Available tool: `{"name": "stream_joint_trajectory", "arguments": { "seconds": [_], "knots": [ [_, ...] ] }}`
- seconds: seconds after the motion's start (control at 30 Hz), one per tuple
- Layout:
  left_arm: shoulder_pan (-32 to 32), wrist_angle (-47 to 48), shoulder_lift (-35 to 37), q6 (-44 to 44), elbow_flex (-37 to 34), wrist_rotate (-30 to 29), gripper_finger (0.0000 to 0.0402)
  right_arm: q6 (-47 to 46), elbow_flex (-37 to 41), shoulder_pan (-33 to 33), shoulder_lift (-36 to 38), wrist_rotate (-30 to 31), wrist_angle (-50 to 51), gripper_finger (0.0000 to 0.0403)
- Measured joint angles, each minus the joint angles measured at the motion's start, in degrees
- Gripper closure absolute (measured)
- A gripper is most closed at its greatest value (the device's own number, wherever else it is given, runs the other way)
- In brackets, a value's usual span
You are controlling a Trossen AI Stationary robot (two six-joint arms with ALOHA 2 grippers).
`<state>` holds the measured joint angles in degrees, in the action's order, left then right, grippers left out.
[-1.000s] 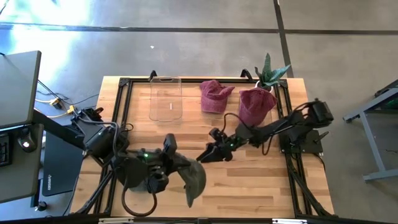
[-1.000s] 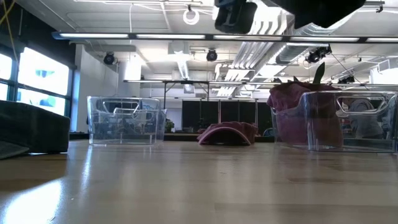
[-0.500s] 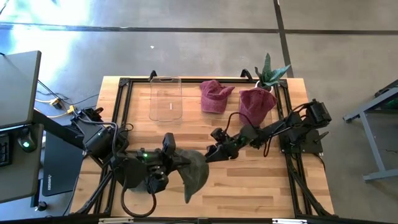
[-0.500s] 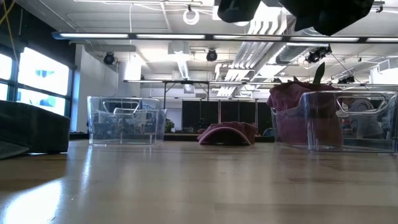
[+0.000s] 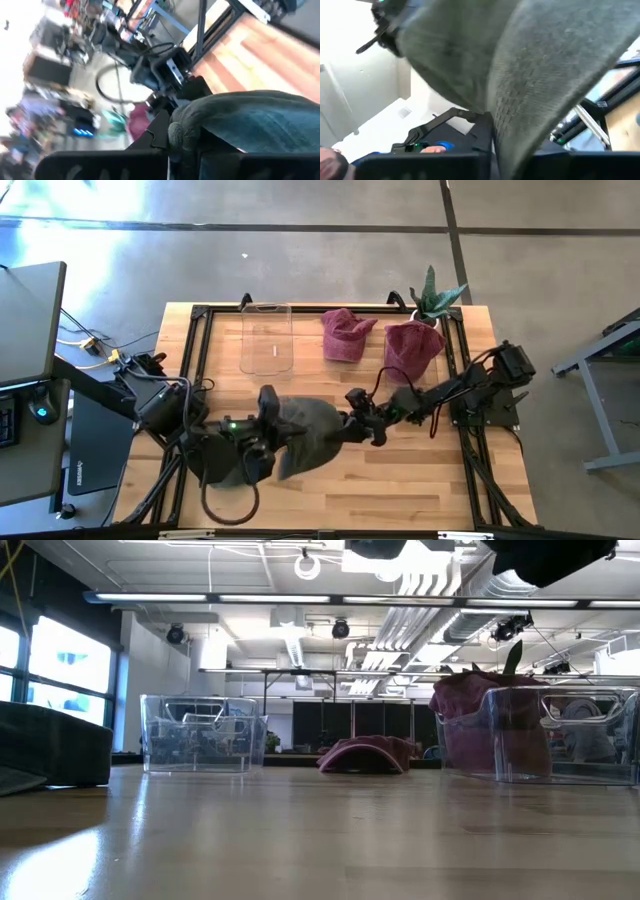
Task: Pick & Place hat
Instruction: Put the right green cap into the left transparent bin
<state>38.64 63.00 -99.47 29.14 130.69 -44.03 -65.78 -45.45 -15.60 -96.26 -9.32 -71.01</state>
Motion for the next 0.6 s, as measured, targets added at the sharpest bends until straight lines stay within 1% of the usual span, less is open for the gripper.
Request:
{"name": "stream_joint_trajectory", "arguments": {
  "seconds": [0.1,0.2,0.27,0.37,0.5,0.57,0.6],
  "knots": [
    [-0.06,4.05,0.73,-9.74,0.19,2.07,0.0362,0.25,0.0,-0.1,-0.01,2.61,0.88,0.0378],
    [-0.37,8.56,1.22,-21.2,2.38,3.27,0.0322,2.21,0.02,0.07,0.09,5.18,2.17,0.0391],
    [-0.23,12.72,1.82,-30.92,3.94,4.33,0.0295,3.74,0.02,0.01,0.27,7.7,4.04,0.0393],
    [0.05,17.44,4.99,-47.77,3.69,8.02,0.0264,4.85,0.02,0.25,0.9,11.36,7.78,0.0389],
    [0.01,25.18,9.24,-73.05,3.8,11.99,0.0249,9.47,0.39,0.42,2.75,20.48,17.46,0.0395],
    [0.03,26.87,10.2,-81.94,3.82,11.52,0.0248,11.3,0.39,0.46,4.94,25.34,23.59,0.0393],
    [0.05,26.59,10.57,-84.64,3.45,10.45,0.0248,12.17,0.34,0.42,5.76,27.08,25.21,0.0393]
  ]
}}
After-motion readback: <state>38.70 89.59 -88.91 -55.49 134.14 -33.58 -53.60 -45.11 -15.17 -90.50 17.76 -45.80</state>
